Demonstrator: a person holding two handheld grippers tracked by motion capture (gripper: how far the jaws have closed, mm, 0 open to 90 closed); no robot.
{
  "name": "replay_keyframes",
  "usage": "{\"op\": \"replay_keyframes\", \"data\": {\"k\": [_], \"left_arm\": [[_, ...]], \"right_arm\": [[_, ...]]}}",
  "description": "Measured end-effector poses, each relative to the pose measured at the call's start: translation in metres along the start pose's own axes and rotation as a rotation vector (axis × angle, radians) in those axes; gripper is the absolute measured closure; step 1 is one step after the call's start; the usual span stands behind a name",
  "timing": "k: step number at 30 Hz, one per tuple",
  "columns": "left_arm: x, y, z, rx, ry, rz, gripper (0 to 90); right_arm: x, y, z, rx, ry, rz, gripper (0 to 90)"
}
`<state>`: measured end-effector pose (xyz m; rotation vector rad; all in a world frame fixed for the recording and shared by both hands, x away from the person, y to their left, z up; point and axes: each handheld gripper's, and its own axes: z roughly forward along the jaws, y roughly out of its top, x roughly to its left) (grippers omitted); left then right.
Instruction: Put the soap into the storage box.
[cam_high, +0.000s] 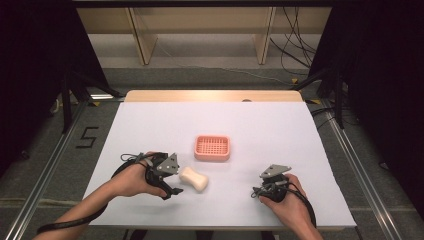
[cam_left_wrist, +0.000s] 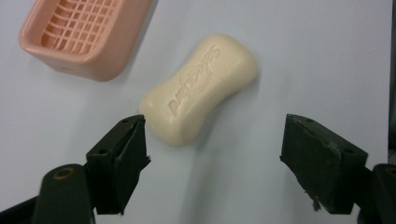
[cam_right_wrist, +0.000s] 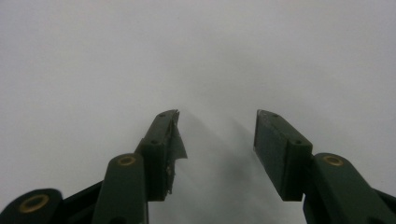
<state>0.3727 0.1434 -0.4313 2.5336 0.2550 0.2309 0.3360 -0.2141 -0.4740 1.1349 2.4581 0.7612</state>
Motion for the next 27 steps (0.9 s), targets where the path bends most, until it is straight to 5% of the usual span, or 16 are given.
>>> {"op": "replay_keyframes", "data": {"k": [5, 13, 14, 20, 27], "left_arm": [[0.002, 0.007, 0.006, -0.004, -0.007, 0.026, 21.2], [0.01, 0.024, 0.016, 0.048, -0.044, 0.107, 20.9], [0.012, 0.028, 0.018, 0.065, -0.051, 0.14, 21.4], [0.014, 0.034, 0.026, 0.147, -0.083, 0.223, 23.3], [0.018, 0.038, 0.034, 0.187, -0.112, 0.25, 25.4]], "right_arm": [[0.002, 0.001, -0.008, -0.043, 0.01, 0.04, 50.2], [0.002, -0.003, -0.017, -0.065, 0.019, 0.066, 48.8], [0.003, -0.003, -0.021, -0.056, 0.02, 0.084, 48.6], [0.006, -0.002, -0.027, -0.073, 0.019, 0.071, 48.4], [0.007, -0.002, -0.03, -0.098, 0.018, 0.056, 48.3]]}}
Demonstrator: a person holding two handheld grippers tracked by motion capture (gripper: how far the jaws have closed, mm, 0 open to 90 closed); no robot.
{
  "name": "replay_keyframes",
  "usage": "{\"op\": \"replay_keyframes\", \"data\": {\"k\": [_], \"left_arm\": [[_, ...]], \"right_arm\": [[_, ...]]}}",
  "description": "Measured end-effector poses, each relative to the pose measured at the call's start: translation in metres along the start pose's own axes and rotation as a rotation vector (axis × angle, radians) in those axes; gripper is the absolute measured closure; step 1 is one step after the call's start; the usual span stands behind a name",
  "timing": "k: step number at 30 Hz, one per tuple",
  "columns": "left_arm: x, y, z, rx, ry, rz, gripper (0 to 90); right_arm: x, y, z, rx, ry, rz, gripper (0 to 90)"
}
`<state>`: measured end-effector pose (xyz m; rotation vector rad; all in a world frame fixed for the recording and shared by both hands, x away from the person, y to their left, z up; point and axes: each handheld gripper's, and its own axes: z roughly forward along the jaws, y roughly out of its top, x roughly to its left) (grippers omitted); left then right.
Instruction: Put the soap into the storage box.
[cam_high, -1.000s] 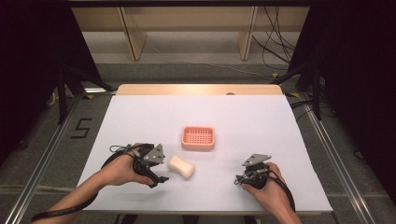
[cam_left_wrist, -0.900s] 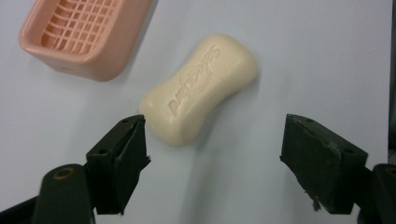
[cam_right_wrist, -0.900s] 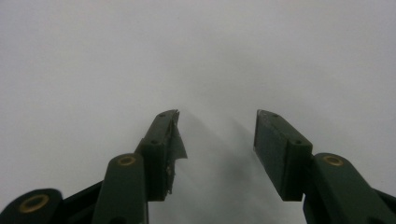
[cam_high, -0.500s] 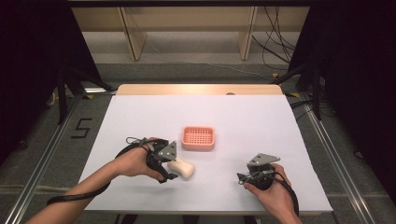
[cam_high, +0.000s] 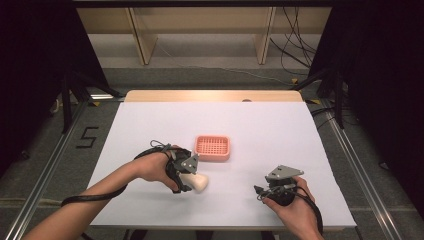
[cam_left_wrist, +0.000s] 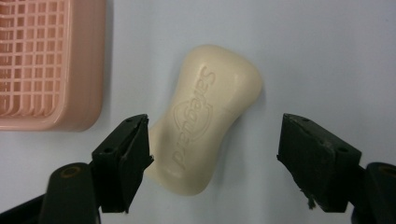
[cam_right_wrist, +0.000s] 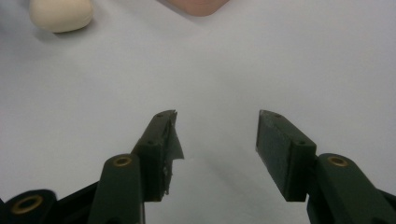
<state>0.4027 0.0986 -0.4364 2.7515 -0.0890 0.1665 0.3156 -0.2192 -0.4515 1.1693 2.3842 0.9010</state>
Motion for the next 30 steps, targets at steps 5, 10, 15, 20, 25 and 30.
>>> {"op": "replay_keyframes", "data": {"k": [5, 10, 15, 20, 25, 30], "left_arm": [[0.006, 0.006, 0.002, 0.023, -0.021, 0.022, 26.8], [0.007, 0.009, 0.007, 0.038, -0.048, 0.016, 27.8], [0.01, 0.012, 0.015, 0.072, -0.069, 0.028, 27.5], [0.013, 0.015, 0.019, 0.088, -0.085, 0.04, 27.4], [0.016, 0.018, 0.025, 0.109, -0.109, 0.044, 27.1], [0.019, 0.018, 0.029, 0.123, -0.115, 0.046, 27.7]], "right_arm": [[0.001, 0.001, -0.001, 0.003, 0.003, 0.012, 48.2], [0.001, 0.001, 0.0, 0.009, 0.006, 0.008, 48.3], [0.001, 0.0, 0.002, 0.008, 0.006, -0.002, 48.2], [0.001, 0.0, 0.002, 0.01, 0.008, -0.009, 48.3], [0.002, 0.0, 0.002, 0.02, 0.011, 0.007, 48.0], [0.001, 0.0, 0.002, 0.014, 0.01, -0.004, 48.0]]}}
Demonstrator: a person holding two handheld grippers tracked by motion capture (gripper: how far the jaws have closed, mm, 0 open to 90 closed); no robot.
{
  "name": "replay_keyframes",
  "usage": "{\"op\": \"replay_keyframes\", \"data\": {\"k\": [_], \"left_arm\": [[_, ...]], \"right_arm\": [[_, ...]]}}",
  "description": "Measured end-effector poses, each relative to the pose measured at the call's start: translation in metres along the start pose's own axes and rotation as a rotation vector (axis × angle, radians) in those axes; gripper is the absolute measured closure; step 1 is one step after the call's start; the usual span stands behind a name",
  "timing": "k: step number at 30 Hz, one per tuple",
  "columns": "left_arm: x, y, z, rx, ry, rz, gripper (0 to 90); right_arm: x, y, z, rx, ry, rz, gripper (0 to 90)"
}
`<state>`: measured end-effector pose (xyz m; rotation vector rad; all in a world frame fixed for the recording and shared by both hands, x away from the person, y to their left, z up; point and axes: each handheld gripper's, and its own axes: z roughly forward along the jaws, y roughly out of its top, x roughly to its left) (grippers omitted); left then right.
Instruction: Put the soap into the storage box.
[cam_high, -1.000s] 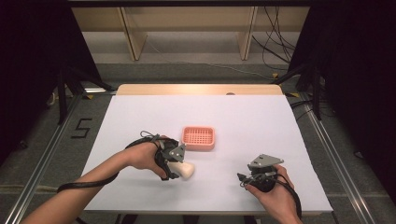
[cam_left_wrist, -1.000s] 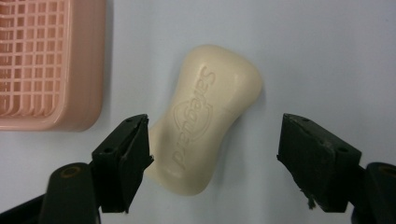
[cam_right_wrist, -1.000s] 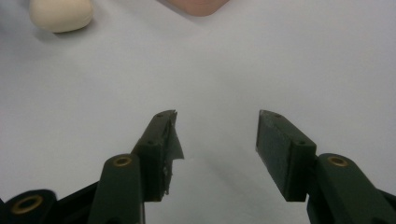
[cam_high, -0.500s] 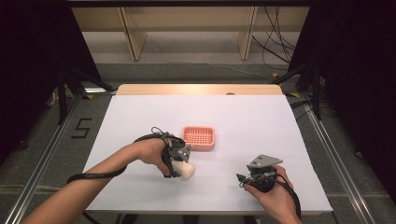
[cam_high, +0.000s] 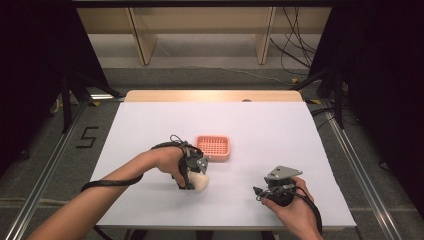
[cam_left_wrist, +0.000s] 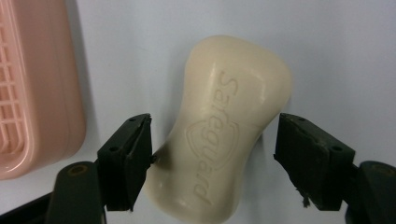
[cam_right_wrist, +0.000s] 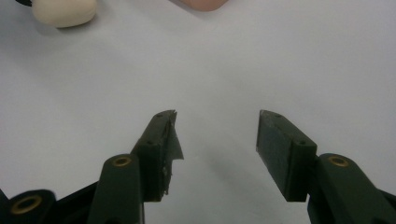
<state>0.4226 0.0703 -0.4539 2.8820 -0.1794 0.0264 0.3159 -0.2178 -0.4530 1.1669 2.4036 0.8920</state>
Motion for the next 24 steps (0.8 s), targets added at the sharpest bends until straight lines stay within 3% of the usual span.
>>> {"op": "replay_keyframes", "data": {"k": [2, 3, 5, 6, 9, 12, 19, 24], "left_arm": [[0.0007, 0.0, 0.0016, 0.008, -0.009, -0.003, 28.4], [0.0024, 0.0003, 0.0016, 0.033, -0.007, 0.016, 28.4], [0.0014, -0.0002, 0.0053, 0.028, -0.008, -0.014, 30.3], [0.0034, -0.0001, 0.0044, 0.052, -0.007, 0.009, 31.3], [0.002, -0.001, 0.0064, 0.039, -0.017, -0.024, 33.7], [0.0039, -0.0009, 0.0051, 0.065, -0.016, -0.004, 37.1], [0.0012, 0.0006, 0.0064, 0.097, -0.037, -0.065, 43.3], [0.0004, 0.0017, 0.008, 0.103, -0.041, -0.08, 42.5]], "right_arm": [[0.0003, 0.0, -0.0002, -0.001, 0.0, 0.004, 48.0], [0.0002, -0.0001, -0.0003, -0.001, 0.001, 0.005, 48.0], [-0.0001, -0.0004, 0.0, -0.005, 0.001, 0.003, 48.0], [-0.0006, -0.0003, 0.0002, -0.006, 0.004, -0.004, 48.0], [-0.0009, -0.0004, -0.0001, -0.004, 0.004, -0.005, 48.0], [-0.0011, -0.0005, -0.0002, -0.004, 0.004, -0.005, 48.0], [-0.0005, 0.0007, -0.002, -0.004, 0.002, 0.004, 48.1], [0.0002, 0.0012, -0.0025, -0.015, -0.001, 0.017, 48.2]]}}
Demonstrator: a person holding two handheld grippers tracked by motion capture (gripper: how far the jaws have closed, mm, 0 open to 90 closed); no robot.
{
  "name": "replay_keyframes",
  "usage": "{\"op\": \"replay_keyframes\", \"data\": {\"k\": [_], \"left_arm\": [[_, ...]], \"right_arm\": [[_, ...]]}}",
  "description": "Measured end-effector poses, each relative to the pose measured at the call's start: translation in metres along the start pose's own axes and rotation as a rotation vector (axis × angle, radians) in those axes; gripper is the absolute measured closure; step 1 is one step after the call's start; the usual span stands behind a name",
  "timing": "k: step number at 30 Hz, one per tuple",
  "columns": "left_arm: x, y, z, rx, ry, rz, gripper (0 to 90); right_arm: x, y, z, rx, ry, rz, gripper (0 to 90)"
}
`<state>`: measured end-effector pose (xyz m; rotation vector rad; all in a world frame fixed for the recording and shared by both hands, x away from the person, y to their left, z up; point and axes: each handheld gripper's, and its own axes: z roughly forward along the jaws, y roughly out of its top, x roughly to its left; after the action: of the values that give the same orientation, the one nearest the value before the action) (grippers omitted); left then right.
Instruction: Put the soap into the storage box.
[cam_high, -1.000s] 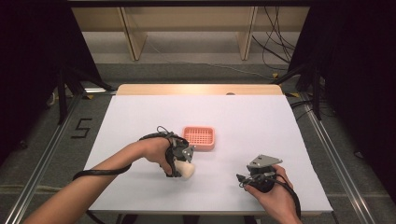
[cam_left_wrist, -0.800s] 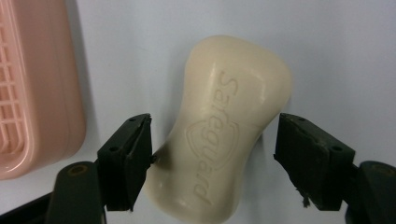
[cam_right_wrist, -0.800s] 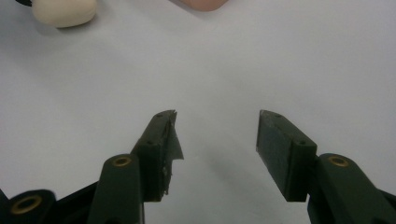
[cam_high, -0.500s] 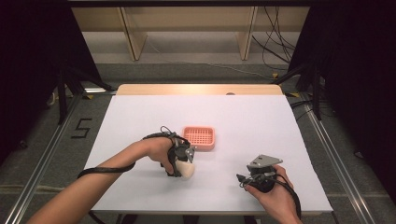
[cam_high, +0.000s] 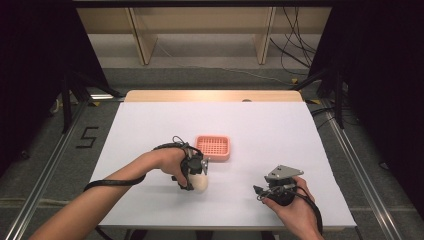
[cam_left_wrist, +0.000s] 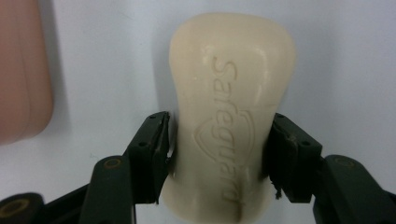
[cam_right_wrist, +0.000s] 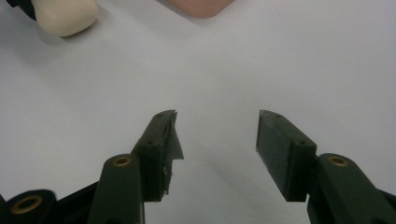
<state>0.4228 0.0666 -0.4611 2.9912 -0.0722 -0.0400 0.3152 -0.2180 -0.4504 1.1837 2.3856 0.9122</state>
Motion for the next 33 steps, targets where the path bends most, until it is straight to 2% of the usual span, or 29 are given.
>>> {"op": "replay_keyframes", "data": {"k": [1, 7, 14, 15, 17, 23, 24, 27, 33], "left_arm": [[0.0002, 0.0006, 0.0002, 0.003, 0.007, 0.015, 42.1], [0.001, 0.0023, 0.0003, 0.013, 0.007, 0.037, 39.3], [0.0016, 0.0057, 0.0007, 0.029, 0.009, 0.036, 41.4], [0.0005, 0.0063, 0.0006, 0.027, 0.007, 0.02, 42.6], [-0.0005, 0.007, 0.0003, 0.031, 0.01, 0.016, 45.8], [-0.0007, 0.008, 0.0002, 0.039, 0.009, -0.002, 47.1], [-0.001, 0.0085, 0.0003, 0.042, 0.01, -0.004, 47.2], [-0.0017, 0.0091, 0.0001, 0.047, 0.013, -0.003, 47.4], [-0.0015, 0.0086, -0.0004, 0.043, 0.003, 0.009, 47.8]], "right_arm": [[-0.0001, -0.0002, 0.0003, 0.005, 0.001, -0.005, 48.1], [-0.0001, -0.0003, 0.0006, 0.007, 0.003, -0.004, 48.1], [0.0, -0.0002, 0.0005, 0.005, 0.002, -0.006, 48.1], [0.0, -0.0002, 0.0006, 0.005, 0.003, -0.005, 48.1], [0.0001, -0.0003, 0.0007, 0.006, 0.003, -0.006, 48.1], [0.0004, -0.0004, 0.0009, 0.005, 0.004, -0.004, 48.1], [-0.0003, -0.0008, 0.0017, -0.001, 0.001, -0.017, 48.0], [0.0002, -0.0006, 0.0011, 0.006, 0.005, -0.004, 48.0], [-0.0006, -0.0005, 0.001, 0.009, 0.007, -0.008, 47.9]]}}
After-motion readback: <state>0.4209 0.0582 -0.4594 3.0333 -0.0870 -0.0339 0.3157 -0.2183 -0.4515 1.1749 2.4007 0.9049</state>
